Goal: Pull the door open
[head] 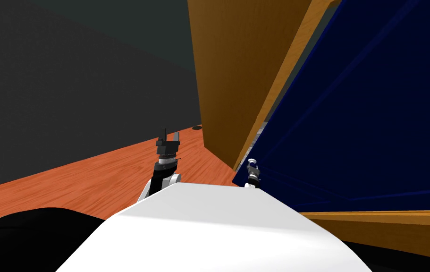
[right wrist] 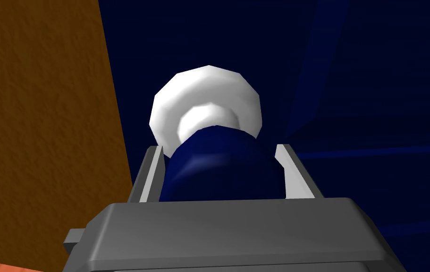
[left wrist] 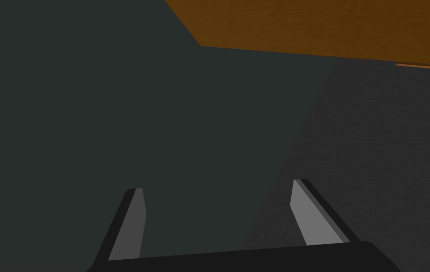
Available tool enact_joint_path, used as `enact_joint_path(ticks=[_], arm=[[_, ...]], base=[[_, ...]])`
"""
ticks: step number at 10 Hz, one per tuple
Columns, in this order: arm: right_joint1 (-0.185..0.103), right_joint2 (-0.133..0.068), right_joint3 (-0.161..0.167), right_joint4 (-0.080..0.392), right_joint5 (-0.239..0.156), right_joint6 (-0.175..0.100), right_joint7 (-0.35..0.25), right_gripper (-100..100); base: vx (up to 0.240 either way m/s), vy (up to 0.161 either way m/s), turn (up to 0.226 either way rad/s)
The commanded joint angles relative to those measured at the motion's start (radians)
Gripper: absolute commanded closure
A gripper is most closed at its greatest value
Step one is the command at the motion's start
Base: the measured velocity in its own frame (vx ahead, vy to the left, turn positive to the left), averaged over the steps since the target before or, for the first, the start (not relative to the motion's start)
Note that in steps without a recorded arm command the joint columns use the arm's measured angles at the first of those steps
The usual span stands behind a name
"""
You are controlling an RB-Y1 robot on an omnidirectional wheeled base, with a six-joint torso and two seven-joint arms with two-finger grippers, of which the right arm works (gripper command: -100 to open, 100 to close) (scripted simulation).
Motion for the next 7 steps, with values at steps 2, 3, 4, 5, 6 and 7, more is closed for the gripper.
enact_joint_path(ticks=[2,3,4,5,6,7], arm=[[0.008,-0.015,0.022,-0.003,0.011,-0.001,-0.032,100],[0.011,-0.022,0.031,-0.004,0.016,-0.001,-0.046,100],[0.014,-0.029,0.042,-0.005,0.021,-0.002,-0.062,100],[0.018,-0.037,0.053,-0.007,0.027,-0.003,-0.078,100],[0.022,-0.046,0.065,-0.009,0.033,-0.003,-0.096,100],[0.026,-0.054,0.077,-0.01,0.039,-0.004,-0.113,100]], base=[[-0.086,-0.018,0.086],[-0.286,-0.065,0.186],[-0.242,-0.033,0.144],[-0.189,-0.001,0.114],[-0.211,-0.007,0.112],[-0.206,-0.027,0.146]])
